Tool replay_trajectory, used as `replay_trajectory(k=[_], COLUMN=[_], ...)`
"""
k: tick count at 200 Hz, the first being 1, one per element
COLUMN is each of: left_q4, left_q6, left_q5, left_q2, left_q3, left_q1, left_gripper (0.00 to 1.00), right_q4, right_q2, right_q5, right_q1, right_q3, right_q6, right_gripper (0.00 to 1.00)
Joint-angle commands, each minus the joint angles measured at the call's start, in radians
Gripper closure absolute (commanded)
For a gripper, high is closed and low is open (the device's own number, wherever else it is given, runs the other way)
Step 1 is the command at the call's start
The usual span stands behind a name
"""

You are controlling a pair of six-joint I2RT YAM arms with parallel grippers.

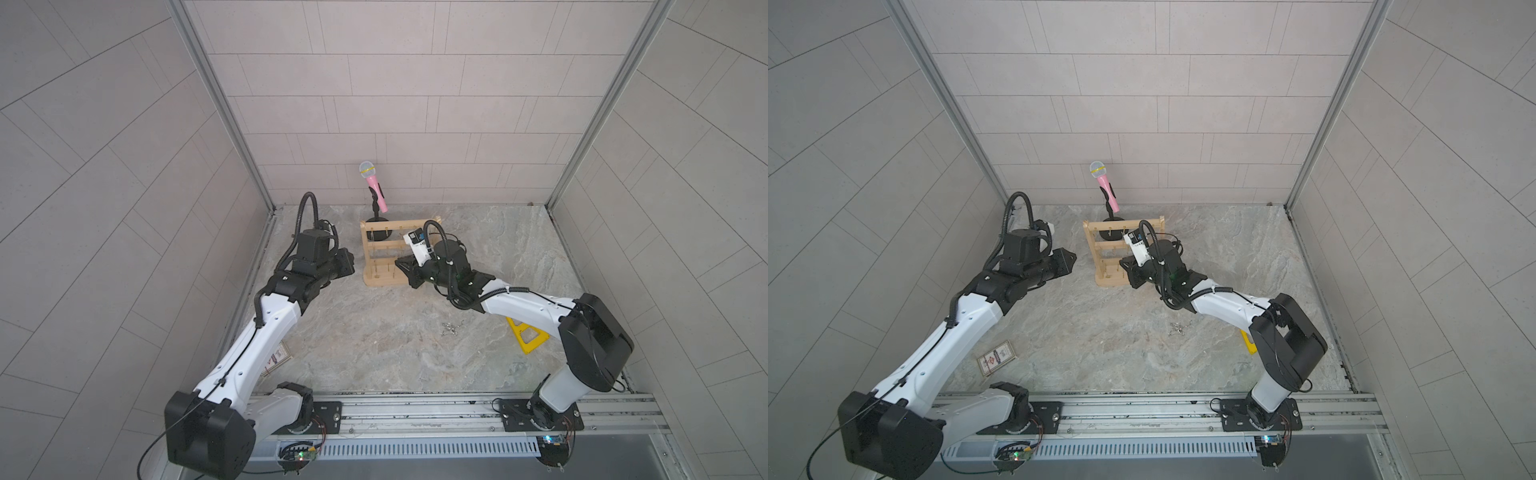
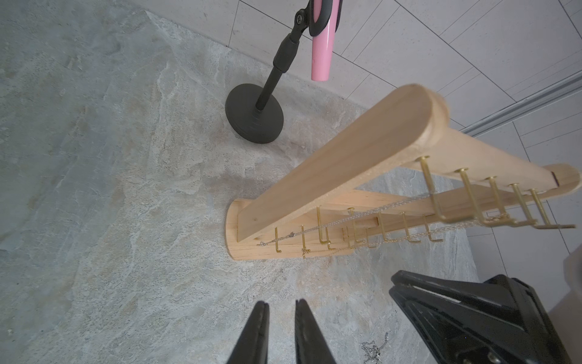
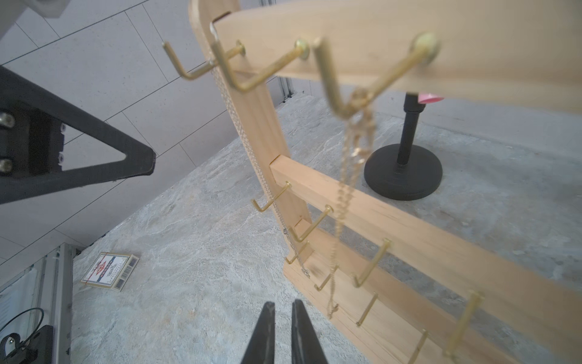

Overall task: Hang the necklace on the jewelry display stand
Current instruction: Hang the necklace on the stand.

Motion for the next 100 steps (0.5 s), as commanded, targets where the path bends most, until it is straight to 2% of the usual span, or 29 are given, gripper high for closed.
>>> replay_trajectory(k=[1, 100], left_q4=[0.020, 0.016], left_q6=[-0.008, -0.005], left_q5=[0.001, -0.007], left_q2=[0.000, -0.003], left_q3=[-0.014, -0.014], left_q1=[0.005, 0.005], left_gripper=[0.79, 0.80], right_q4=[0.003, 0.086], right_q2=[-0.055, 0.003], right_q5=[0.024, 0.044], right_q1=[-0.012, -0.045], right_q3=[-0.019, 0.053], right_q6=[-0.017, 0.031], right_gripper=[0.85, 0.80])
